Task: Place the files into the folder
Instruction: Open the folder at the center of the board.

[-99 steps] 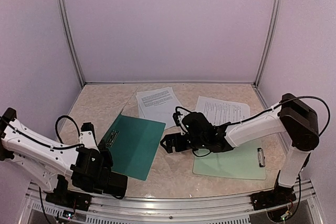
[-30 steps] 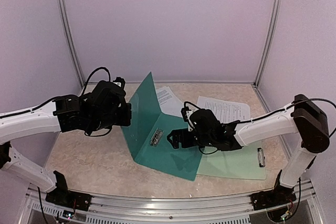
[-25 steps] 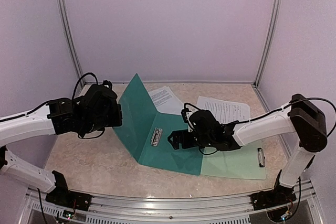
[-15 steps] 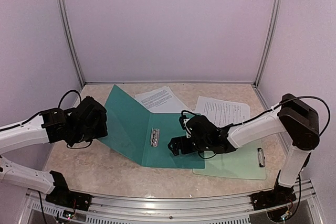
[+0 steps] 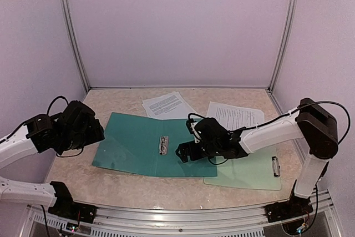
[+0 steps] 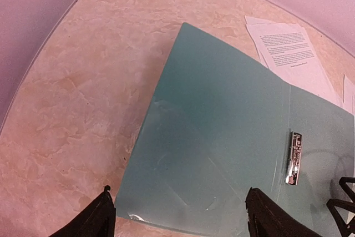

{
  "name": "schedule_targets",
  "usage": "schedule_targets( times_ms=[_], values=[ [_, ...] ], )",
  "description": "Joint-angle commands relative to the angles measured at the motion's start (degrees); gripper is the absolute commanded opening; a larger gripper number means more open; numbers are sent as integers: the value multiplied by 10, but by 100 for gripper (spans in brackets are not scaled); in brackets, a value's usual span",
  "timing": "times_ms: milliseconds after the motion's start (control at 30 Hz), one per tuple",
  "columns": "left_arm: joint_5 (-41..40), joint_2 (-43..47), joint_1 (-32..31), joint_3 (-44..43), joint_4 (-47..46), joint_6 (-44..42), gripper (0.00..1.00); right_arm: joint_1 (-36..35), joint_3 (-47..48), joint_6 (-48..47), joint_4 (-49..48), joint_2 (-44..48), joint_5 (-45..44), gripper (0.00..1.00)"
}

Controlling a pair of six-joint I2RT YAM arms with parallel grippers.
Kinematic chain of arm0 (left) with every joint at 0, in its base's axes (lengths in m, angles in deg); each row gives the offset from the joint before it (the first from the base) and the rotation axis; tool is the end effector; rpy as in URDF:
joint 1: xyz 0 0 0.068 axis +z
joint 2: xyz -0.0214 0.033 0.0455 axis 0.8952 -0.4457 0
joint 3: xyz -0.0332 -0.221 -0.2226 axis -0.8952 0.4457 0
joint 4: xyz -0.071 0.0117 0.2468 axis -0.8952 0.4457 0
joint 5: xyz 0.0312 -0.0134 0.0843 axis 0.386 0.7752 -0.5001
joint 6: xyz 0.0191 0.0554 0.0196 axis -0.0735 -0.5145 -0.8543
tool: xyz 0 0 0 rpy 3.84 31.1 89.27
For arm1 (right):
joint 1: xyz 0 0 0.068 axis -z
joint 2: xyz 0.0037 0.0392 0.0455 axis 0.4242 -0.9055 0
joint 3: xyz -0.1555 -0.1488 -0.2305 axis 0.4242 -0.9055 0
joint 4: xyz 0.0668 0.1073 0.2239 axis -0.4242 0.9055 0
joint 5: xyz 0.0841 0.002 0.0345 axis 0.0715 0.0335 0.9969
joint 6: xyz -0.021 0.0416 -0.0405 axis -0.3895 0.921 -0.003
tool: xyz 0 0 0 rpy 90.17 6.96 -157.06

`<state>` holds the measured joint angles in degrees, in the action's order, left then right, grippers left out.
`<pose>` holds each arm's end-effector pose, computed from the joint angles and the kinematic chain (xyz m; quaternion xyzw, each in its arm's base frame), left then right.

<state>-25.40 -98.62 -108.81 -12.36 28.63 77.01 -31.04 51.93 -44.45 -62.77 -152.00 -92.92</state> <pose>0.1183 -0.0817 0.3025 -0.1659 0.8991 -0.0376 0.4034 0.2171 0.3162 0.1889 -0.1568 0.8986 0.2601 0.3166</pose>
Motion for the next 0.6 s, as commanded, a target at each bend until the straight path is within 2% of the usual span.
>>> schedule_targets(
  times_ms=[0, 167, 300, 433, 567],
  values=[
    [63, -12, 14, -25, -72, -99, 80, 10, 6, -15, 45, 36, -38, 98],
    [150, -121, 16, -61, -150, -155, 85, 33, -22, -13, 41, 65, -46, 98],
    [221, -202, 19, -77, -226, -181, 85, 42, -31, -27, 46, 87, -62, 98],
    [277, -269, 24, -99, -284, -199, 85, 47, -28, -42, 88, 106, -116, 97],
    [326, -330, 24, -109, -346, -213, 85, 74, -45, -42, 97, 117, -109, 95]
  ],
)
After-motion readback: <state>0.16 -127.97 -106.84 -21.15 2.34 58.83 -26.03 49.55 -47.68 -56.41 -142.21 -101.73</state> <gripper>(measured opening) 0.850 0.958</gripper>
